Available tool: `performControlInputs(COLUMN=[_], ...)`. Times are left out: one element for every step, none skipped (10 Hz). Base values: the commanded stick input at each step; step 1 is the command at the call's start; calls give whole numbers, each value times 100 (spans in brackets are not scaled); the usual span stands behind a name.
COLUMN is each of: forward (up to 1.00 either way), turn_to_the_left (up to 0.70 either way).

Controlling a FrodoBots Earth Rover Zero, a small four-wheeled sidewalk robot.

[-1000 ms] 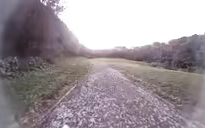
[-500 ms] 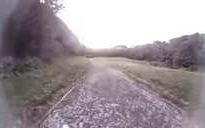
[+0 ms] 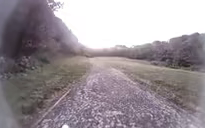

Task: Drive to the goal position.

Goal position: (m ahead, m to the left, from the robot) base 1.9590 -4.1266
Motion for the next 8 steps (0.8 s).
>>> performControlInputs(forward=[50, 50, 50, 50, 50, 50, 50, 50], turn_to_the_left=[0, 0, 0, 0, 0, 0, 0, 0])
